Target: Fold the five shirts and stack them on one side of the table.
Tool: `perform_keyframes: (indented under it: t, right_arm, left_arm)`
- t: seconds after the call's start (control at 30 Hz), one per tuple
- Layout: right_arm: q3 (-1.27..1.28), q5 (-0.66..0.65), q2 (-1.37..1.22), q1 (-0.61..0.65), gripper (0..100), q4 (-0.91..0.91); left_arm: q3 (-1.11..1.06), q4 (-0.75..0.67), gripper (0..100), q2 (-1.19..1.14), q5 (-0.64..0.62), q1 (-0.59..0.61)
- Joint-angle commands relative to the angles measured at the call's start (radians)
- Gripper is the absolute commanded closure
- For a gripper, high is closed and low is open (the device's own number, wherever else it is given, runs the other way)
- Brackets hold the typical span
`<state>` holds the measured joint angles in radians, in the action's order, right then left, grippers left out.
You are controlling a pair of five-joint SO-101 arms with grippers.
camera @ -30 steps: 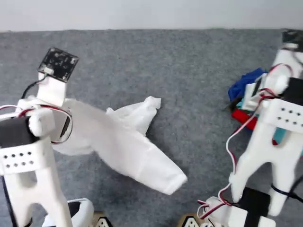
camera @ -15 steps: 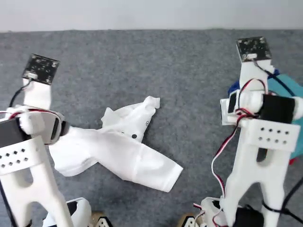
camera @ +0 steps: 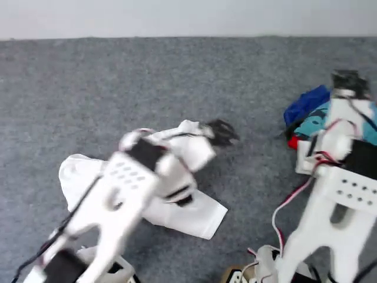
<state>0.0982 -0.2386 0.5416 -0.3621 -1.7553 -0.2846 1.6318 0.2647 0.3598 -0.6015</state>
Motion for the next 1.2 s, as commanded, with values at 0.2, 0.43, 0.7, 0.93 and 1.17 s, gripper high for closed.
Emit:
perform_keyframes:
  t: [0.2,0.43,0.7,0.93,1.17]
  right_arm:
    - [0.149,-0.101,0.082,-0.137,64.5,-0.036]
    - [0.161,-0.101,0.137,-0.160,64.5,-0.018]
    - [0.161,-0.101,0.143,-0.160,64.5,-0.018]
    - [0.161,-0.101,0.145,-0.160,64.5,-0.018]
    - [0.161,-0.101,0.145,-0.160,64.5,-0.018]
  left_arm:
    - [0.475,0.103,77,-0.549,0.086,-0.183]
    - [0.705,0.123,77,-0.835,0.097,-0.187]
    - [0.699,0.123,78,-0.876,0.103,-0.192]
    - [0.653,0.120,81,-0.931,0.107,-0.204]
    - [0.654,0.120,90,-1.019,0.152,-0.209]
